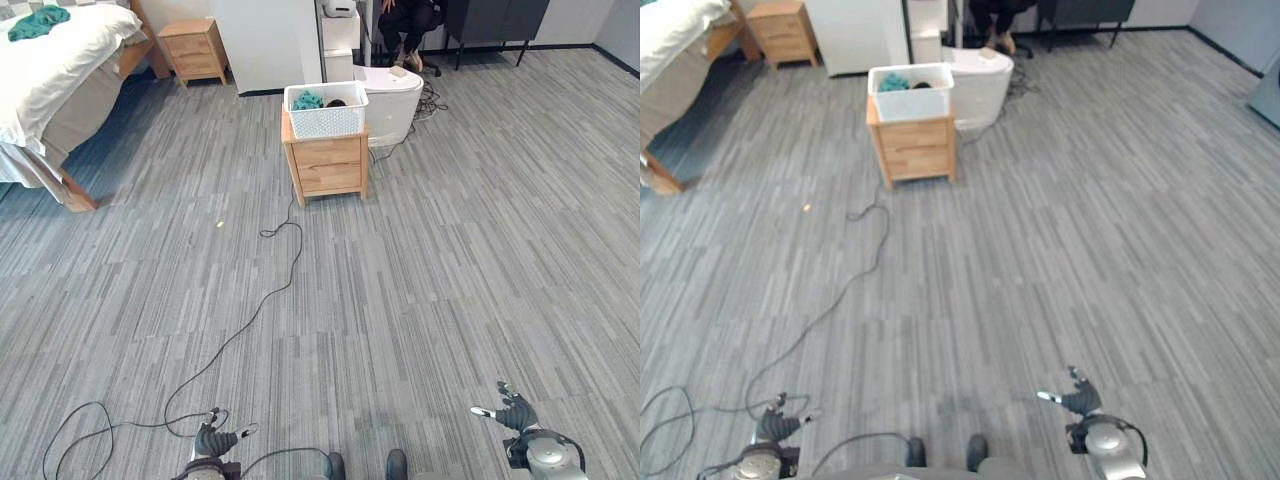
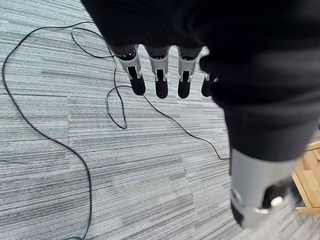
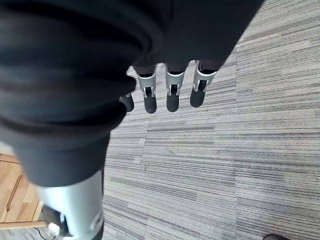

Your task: Grab the laundry basket,head to the washer,open it,put in the laundry and shut it.

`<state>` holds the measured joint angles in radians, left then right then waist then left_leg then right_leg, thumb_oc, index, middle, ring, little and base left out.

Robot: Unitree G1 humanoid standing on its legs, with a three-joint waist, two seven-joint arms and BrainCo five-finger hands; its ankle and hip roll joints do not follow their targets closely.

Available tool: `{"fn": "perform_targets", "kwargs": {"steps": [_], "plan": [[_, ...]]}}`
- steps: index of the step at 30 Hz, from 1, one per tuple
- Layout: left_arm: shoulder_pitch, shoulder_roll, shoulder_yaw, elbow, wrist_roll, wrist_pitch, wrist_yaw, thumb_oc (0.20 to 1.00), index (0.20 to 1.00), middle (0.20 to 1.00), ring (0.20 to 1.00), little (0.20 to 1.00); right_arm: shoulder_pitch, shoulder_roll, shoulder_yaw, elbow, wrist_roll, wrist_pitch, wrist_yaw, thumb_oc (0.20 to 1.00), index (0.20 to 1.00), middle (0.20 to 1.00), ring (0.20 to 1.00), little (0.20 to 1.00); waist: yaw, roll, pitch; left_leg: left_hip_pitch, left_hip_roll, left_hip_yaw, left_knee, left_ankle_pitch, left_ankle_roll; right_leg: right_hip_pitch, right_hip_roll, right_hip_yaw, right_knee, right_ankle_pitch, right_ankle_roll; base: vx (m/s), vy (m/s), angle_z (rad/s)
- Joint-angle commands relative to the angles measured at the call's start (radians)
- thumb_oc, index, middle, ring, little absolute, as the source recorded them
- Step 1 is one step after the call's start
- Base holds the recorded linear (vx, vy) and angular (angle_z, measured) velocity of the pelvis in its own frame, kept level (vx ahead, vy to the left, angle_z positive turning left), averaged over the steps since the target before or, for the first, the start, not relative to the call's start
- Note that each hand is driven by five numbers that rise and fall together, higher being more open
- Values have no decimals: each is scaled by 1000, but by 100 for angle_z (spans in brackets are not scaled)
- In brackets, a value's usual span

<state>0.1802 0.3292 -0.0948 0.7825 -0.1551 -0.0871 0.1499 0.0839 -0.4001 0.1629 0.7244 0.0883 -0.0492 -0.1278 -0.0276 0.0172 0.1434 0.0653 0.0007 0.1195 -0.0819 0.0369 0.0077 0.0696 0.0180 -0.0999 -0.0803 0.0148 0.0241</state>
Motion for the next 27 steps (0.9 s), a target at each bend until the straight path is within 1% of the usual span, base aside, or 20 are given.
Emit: {"fn": "perform_targets", "kwargs": {"steps": [1,6,13,14,17,20,21,22,23,24,27], "plan": [[-22,10,30,3,-42,-31,-3,1000,1000,1000,1000,1000,-23,7,-17,1,37,-36,-15,1000,1000,1000,1000,1000,-8,-46,-20,33,-28,8,-5,-75,-16,-4,-47,14,21,-33,99,0,0,0],[-17,12,32,2,-44,-25,-10,1000,1000,1000,1000,1000,-27,19,-23,21,59,-34,-18,1000,1000,1000,1000,1000,-4,-48,-20,35,-30,4,-5,-79,-12,-4,-48,13,24,-37,100,13,8,0],[-32,11,49,-4,-74,-22,11,1000,1000,1000,1000,1000,-47,27,-26,26,69,-31,-30,1000,1000,1000,1000,1000,7,-53,-11,22,-37,0,8,-80,-2,-18,-56,13,48,-46,102,16,33,-1],[-38,11,50,-26,-93,-23,21,1000,1000,1000,1000,1000,-59,35,-27,21,78,-29,-38,1000,1000,1000,1000,1000,17,-61,2,-15,-44,-5,57,-98,9,-36,-67,11,70,-53,104,-9,54,0],[-40,12,54,-43,-103,-26,29,1000,1000,1000,1000,1000,-67,36,-30,15,84,-30,-44,1000,1000,1000,1000,1000,25,-65,9,-46,-51,-12,94,-113,18,-57,-73,16,92,-56,106,-6,74,0],[-42,17,55,-70,-108,-29,31,1000,1000,1000,1000,1000,-74,39,-31,2,85,-34,-47,1000,1000,1000,1000,1000,34,-69,24,-80,-60,-26,133,-130,31,-104,-81,17,167,-64,114,1,101,-7],[-43,21,57,-83,-108,-29,32,1000,1000,1000,1000,1000,-76,39,-29,-3,83,-34,-47,1000,1000,1000,1000,1000,36,-68,31,-85,-63,-27,138,-135,37,-124,-84,17,202,-66,122,5,145,-8],[-52,27,56,-82,-104,-26,33,1000,1000,1000,1000,1000,-87,39,-21,2,78,-31,-49,1000,1000,1000,1000,1000,34,-62,47,-86,-62,-31,144,-144,48,-178,-86,23,313,-67,134,24,143,-13],[-60,31,54,-77,-99,-28,35,1000,1000,1000,1000,1000,-90,40,-19,5,77,-33,-50,1000,1000,1000,1000,1000,32,-60,54,-86,-63,-34,150,-149,50,-204,-85,23,358,-69,138,79,138,-15],[-64,32,53,-75,-97,-29,37,1000,1000,1000,1000,1000,-93,43,-14,2,75,-32,-49,1000,1000,1000,1000,1000,27,-59,62,-74,-64,-39,148,-156,51,-229,-82,25,383,-62,133,69,62,-8],[-65,33,53,-74,-93,-29,36,1000,1000,1000,1000,1000,-94,40,-10,-9,70,-31,-48,1000,1000,1000,1000,1000,24,-58,69,-55,-68,-43,143,-165,52,-251,-82,20,390,-56,128,118,33,8]]}}
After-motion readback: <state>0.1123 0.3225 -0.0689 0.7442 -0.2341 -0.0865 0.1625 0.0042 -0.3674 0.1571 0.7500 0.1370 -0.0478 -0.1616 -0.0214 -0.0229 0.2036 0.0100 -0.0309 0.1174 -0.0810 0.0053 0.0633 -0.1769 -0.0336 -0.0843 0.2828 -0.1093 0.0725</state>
